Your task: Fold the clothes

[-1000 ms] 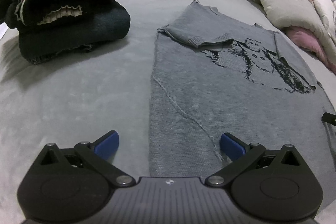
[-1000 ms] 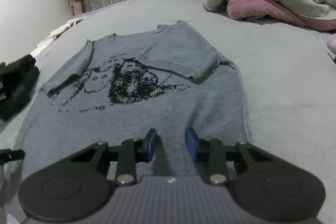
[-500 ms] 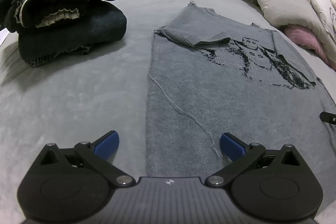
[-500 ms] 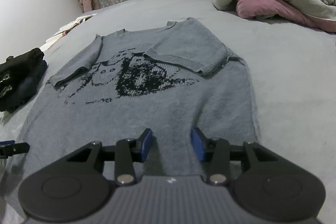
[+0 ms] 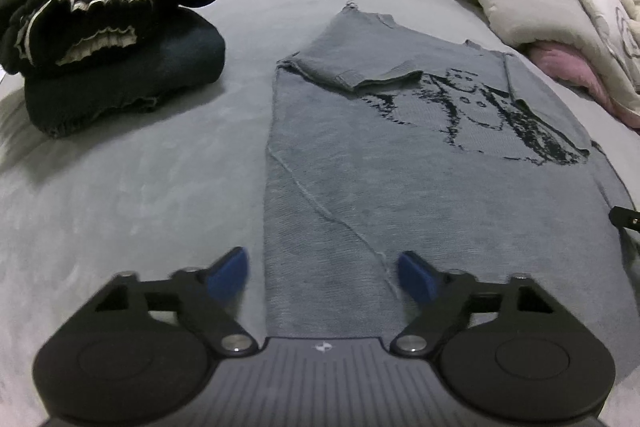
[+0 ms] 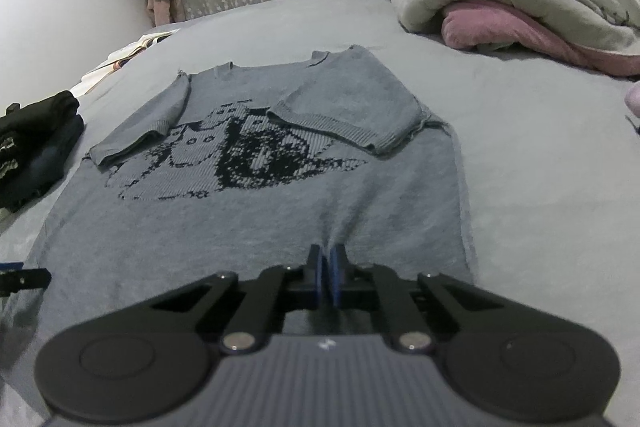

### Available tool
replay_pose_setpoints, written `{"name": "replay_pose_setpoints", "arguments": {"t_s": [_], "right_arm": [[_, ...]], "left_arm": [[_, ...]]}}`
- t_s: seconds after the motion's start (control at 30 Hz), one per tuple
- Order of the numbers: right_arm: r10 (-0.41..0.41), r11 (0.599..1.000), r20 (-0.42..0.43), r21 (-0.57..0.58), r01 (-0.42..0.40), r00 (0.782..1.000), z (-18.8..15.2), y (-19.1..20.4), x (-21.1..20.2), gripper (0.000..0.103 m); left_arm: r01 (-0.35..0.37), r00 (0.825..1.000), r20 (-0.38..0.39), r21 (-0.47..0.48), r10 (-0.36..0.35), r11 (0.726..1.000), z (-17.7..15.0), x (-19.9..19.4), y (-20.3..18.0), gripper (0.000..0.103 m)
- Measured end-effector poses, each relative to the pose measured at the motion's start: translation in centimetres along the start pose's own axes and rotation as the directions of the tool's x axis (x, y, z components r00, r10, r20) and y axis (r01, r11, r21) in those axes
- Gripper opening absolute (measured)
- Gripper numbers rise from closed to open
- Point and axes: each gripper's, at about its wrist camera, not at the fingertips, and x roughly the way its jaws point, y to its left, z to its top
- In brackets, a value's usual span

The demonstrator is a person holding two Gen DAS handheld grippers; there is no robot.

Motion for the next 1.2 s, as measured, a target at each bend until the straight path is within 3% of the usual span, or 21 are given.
{"name": "replay_pose_setpoints", "arguments": {"t_s": [0.07,0.37,1.2], "right_arm": [[-0.012,1.0,0.001,-0.016,0.012,1.0,0.0,0.1,-0.1,0.002],[-0.029,0.999,-0.004,-0.018,0.029,1.0,0.4,0.5,0.2,0.007],[-0.052,0.999,0.042,-0.005,0.052,0.998,1.7,1.3,-0.3,0.034]], "left_arm": [[0.006,1.0,-0.006,-0.008,-0.006,1.0,0.2,-0.1,0.0,0.062],[0.01,1.0,-0.015,-0.022,-0.011,1.0,0.4,-0.2,0.0,0.055],[-0.008,1.0,-0.03,-0.055,0.007,0.998,0.4,-0.1,-0.7,0.055]]}}
